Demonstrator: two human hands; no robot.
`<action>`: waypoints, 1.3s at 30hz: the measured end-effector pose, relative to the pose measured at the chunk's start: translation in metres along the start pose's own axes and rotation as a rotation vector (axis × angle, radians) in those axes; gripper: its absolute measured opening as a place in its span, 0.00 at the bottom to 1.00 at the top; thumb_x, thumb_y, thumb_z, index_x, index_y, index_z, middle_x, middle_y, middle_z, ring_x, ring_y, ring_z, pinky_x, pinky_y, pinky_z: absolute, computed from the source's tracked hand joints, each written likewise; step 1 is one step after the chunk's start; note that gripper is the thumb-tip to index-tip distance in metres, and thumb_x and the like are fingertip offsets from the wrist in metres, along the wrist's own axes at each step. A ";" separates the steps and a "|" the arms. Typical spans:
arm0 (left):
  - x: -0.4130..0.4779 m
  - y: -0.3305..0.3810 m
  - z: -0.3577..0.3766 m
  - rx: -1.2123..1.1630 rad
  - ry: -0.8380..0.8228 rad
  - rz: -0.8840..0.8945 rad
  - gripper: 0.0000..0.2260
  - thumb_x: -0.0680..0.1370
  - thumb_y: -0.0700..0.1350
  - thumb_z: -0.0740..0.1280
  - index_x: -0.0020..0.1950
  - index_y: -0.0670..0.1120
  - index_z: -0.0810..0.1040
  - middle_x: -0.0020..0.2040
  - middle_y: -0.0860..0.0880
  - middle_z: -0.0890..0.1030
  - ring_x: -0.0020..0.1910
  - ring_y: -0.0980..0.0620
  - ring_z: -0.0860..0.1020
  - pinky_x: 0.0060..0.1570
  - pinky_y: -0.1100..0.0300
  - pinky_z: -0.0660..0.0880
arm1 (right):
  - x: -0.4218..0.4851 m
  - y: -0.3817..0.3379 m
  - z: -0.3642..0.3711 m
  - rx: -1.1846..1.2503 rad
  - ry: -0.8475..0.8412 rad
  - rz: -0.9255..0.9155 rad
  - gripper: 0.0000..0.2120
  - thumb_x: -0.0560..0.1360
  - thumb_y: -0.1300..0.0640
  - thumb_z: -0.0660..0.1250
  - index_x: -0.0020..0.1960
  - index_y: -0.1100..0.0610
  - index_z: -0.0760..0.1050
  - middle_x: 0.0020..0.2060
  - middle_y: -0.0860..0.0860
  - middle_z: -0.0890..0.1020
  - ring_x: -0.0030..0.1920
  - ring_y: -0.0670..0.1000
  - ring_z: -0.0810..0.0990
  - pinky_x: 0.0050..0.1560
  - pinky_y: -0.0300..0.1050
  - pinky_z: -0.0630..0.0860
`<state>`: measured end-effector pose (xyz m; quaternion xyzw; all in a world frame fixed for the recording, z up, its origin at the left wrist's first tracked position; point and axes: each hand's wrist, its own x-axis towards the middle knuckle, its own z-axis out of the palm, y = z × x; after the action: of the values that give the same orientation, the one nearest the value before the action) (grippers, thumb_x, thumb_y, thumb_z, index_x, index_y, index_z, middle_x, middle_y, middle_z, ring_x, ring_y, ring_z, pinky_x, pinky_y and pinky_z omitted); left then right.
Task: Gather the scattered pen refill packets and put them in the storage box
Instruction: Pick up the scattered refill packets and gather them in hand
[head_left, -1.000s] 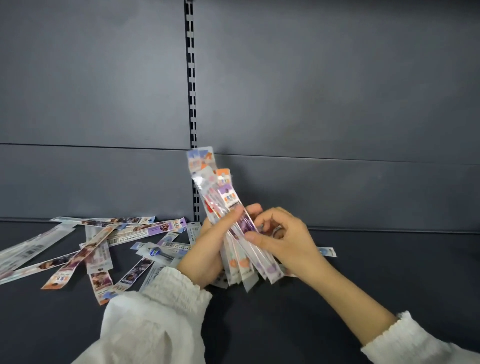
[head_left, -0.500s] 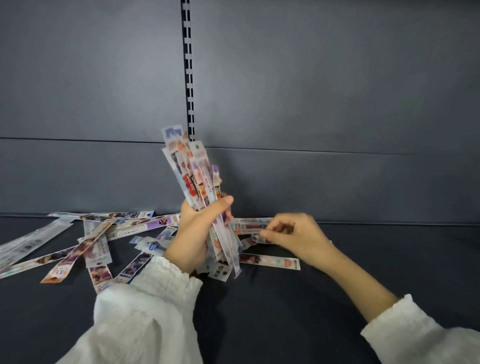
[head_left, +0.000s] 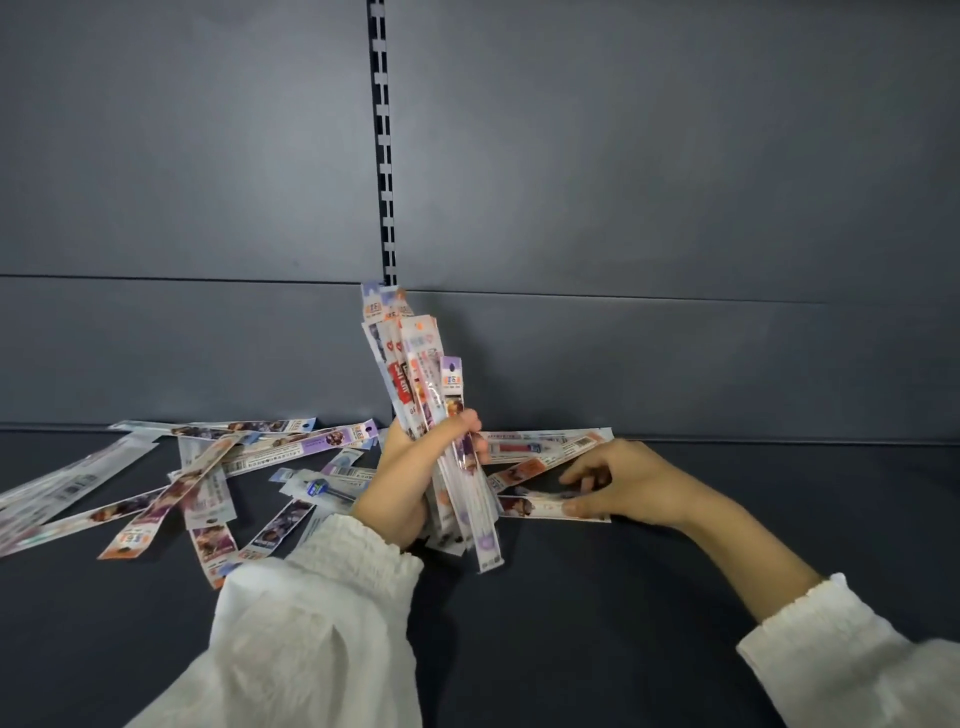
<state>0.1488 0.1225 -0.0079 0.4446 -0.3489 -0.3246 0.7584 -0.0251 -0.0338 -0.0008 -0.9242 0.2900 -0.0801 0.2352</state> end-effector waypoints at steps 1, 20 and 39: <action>0.002 0.000 -0.002 -0.048 0.007 -0.029 0.09 0.75 0.41 0.69 0.53 0.43 0.74 0.39 0.46 0.80 0.36 0.49 0.80 0.40 0.56 0.78 | 0.001 -0.001 0.001 0.007 0.013 -0.008 0.11 0.69 0.52 0.75 0.51 0.51 0.83 0.41 0.45 0.80 0.41 0.42 0.76 0.42 0.36 0.73; -0.004 0.003 0.014 -0.172 -0.010 -0.088 0.16 0.78 0.49 0.65 0.65 0.47 0.75 0.57 0.44 0.83 0.56 0.43 0.82 0.58 0.44 0.76 | -0.017 -0.055 0.012 1.026 0.117 0.007 0.08 0.69 0.58 0.74 0.45 0.62 0.83 0.44 0.56 0.87 0.46 0.54 0.86 0.54 0.51 0.78; -0.015 0.001 0.030 0.037 -0.259 -0.150 0.13 0.78 0.45 0.65 0.62 0.50 0.76 0.54 0.49 0.85 0.54 0.50 0.83 0.51 0.57 0.79 | -0.016 -0.069 0.015 0.802 0.285 -0.165 0.22 0.79 0.39 0.50 0.67 0.44 0.72 0.61 0.44 0.79 0.60 0.40 0.78 0.62 0.40 0.73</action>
<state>0.1161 0.1211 0.0004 0.4376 -0.4153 -0.4288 0.6724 0.0004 0.0316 0.0189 -0.7594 0.1905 -0.3317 0.5264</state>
